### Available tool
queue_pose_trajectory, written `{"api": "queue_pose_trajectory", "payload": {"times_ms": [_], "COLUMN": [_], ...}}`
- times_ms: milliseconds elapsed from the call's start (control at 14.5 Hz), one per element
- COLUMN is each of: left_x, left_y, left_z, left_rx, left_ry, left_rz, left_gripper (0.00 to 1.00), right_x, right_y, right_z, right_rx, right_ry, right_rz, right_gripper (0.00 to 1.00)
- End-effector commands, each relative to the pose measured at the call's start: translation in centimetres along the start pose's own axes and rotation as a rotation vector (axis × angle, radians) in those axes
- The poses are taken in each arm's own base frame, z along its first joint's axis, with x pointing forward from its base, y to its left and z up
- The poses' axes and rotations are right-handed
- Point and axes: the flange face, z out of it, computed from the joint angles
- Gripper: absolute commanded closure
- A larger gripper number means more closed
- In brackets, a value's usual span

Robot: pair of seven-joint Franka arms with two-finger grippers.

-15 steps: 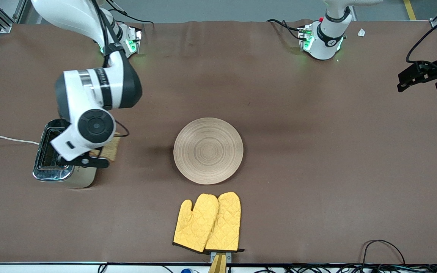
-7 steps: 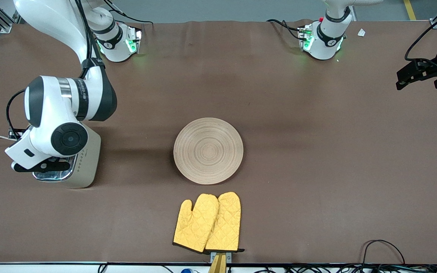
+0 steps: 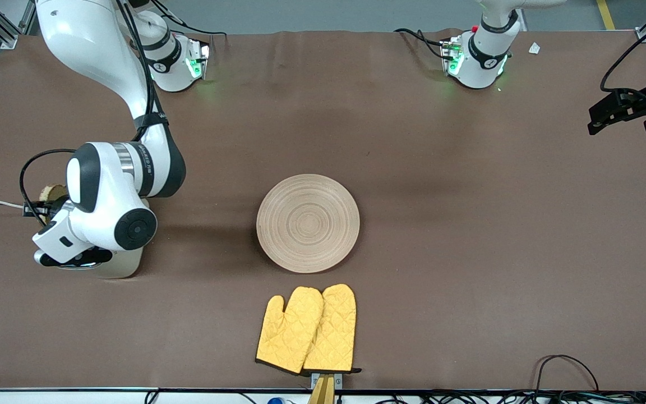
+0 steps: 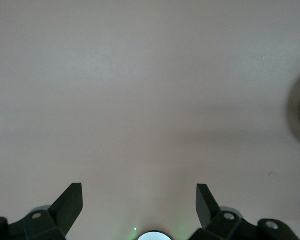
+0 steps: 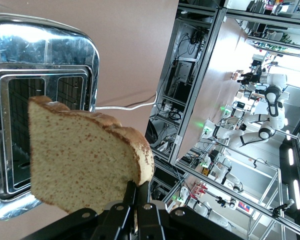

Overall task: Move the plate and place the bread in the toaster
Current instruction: 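Lower the bread into the toaster slot and open the right gripper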

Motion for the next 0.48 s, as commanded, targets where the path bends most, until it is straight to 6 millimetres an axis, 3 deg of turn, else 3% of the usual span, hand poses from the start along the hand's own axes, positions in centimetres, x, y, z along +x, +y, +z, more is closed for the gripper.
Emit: {"api": "queue_pose_trajectory", "payload": {"times_ms": [0,413], "left_x": [-0.1,-0.2], "left_y": [-0.1,-0.4], "left_z": [0.0,-0.2], "left_rx": [-0.011,-0.007], "left_ry": [0.010,0.010], "left_rz": [0.011,0.005], "left_gripper": [0.00,0.00], "right_x": [0.3,1.9], "right_y": [-0.6,-4.4], "right_z": [0.5,1.6], "right_rx": [-0.032,-0.038], "right_ry": [0.012,0.042], "right_rz": [0.018,0.042], "right_gripper": [0.99,0.99]}}
